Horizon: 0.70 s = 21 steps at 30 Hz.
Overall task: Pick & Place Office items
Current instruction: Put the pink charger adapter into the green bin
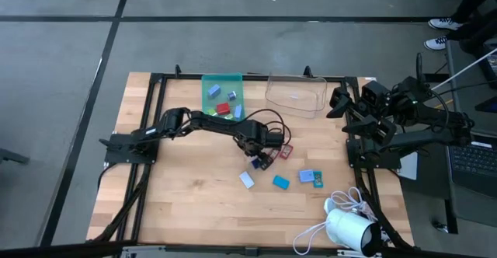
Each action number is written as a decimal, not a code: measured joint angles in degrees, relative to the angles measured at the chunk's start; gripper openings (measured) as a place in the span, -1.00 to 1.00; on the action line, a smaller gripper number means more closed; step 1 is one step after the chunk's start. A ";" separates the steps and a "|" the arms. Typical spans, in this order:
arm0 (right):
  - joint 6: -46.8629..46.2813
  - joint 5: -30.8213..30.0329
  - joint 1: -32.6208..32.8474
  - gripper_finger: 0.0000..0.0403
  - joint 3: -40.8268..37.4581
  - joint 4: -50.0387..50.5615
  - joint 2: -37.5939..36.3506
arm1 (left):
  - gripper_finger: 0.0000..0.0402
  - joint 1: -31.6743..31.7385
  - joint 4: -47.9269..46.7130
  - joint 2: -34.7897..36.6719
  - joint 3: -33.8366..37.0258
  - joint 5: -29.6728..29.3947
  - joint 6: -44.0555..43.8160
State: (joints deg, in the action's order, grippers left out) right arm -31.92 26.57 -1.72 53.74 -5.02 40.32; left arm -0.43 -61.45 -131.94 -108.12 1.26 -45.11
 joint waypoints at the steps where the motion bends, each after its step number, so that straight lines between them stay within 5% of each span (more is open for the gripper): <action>1: 0.00 0.00 0.00 0.33 0.00 0.02 0.00 | 0.34 0.00 -0.07 0.00 0.00 -0.02 0.61; 11: -0.02 0.00 0.00 0.33 0.00 0.07 0.00 | 0.33 -0.16 -0.66 0.57 -0.02 5.15 2.21; 21: -0.22 -0.20 0.02 0.33 0.00 0.00 0.00 | 0.33 0.07 -4.19 1.33 -0.02 2.28 4.56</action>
State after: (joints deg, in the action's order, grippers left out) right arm -32.14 26.37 -1.70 53.74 -5.02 40.32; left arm -0.35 -65.63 -130.61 -108.14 3.54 -40.55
